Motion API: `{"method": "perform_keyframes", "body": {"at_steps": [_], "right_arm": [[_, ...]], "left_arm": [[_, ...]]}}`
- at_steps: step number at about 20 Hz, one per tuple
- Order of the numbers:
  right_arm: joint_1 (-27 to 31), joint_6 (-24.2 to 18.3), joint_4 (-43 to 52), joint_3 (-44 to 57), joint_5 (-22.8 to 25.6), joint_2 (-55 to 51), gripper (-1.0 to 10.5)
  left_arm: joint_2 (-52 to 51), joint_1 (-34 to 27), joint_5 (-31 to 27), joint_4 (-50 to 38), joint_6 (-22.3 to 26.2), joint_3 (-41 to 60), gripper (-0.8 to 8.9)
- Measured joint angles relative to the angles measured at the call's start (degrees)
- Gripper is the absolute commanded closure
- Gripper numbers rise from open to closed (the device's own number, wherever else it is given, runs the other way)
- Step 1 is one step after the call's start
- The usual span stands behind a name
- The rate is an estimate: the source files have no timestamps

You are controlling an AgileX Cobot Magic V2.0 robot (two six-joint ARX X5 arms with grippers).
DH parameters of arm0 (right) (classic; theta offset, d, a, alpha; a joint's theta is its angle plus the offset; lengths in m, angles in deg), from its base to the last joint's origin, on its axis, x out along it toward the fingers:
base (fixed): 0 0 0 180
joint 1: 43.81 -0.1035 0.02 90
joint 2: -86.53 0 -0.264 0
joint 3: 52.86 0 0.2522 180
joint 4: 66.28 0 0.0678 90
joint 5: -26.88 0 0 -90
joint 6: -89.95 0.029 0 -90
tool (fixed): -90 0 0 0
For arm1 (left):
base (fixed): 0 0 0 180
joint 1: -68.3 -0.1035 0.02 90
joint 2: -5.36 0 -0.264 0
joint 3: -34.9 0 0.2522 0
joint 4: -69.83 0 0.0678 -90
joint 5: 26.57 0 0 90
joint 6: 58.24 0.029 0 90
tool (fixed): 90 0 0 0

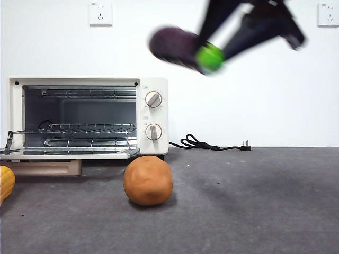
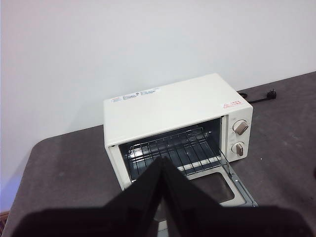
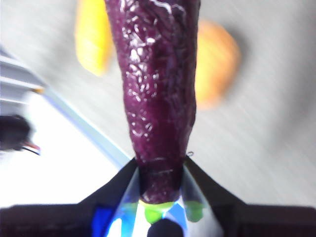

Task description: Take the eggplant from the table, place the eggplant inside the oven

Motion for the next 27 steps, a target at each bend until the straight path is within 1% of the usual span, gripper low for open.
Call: {"method": "perform_keyframes", "body": {"at_steps": [2, 4, 7, 9, 11, 15, 17, 20, 22, 24, 25, 27], "right_arm": [[-2.21, 1.09, 2.97, -3.28, -1.38, 3.15, 9.6], [-3.69, 2.14, 5.11, -6.6, -4.46, 7.37, 9.6], [-5.6, 3.26, 6.99, -12.57, -6.73, 16.22, 9.6], [-6.49, 4.22, 8.72, -17.05, -10.14, 22.53, 9.6], [-7.23, 5.99, 11.34, -22.05, -13.73, 28.46, 9.6], [-7.45, 10.6, 14.12, -33.53, -18.12, 40.04, 9.6], [-7.43, 13.49, 15.5, -38.73, -19.96, 45.59, 9.6], [-6.56, 19.08, 18.95, -45.22, -22.71, 52.63, 9.6], [-5.53, 23.21, 21.18, -48.63, -22.97, 56.02, 9.6], [-4.48, 28.11, 25.77, -49.44, -22.86, 57.79, 9.6], [-3.76, 30.99, 27.82, -49.46, -21.92, 58.23, 9.6], [-2.34, 35.87, 29.14, -49.46, -16.85, 58.45, 9.6]], "left_arm": [[0.0, 0.0, 0.0, 0.0, 0.0, 0.0, 8.19], [0.0, 0.0, 0.0, 0.0, 0.0, 0.0, 8.19], [0.0, 0.0, 0.0, 0.0, 0.0, 0.0, 8.19], [0.0, 0.0, 0.0, 0.0, 0.02, 0.0, 8.19], [0.0, 0.0, 0.0, 0.0, 0.0, 0.0, 8.19], [0.0, 0.0, 0.0, 0.0, 0.0, 0.0, 8.19], [0.0, 0.0, 0.0, 0.0, 0.0, 0.0, 8.19], [0.0, 0.0, 0.0, 0.0, 0.0, 0.0, 8.19], [0.0, 0.0, 0.0, 0.02, 0.0, 0.0, 8.19], [-0.02, 0.0, 0.0, 0.44, 0.0, 0.0, 8.19], [-0.02, 0.0, 0.0, 0.9, 0.0, 0.0, 8.19], [-0.02, 0.0, 0.0, 1.09, 0.07, 0.0, 8.19]]}}
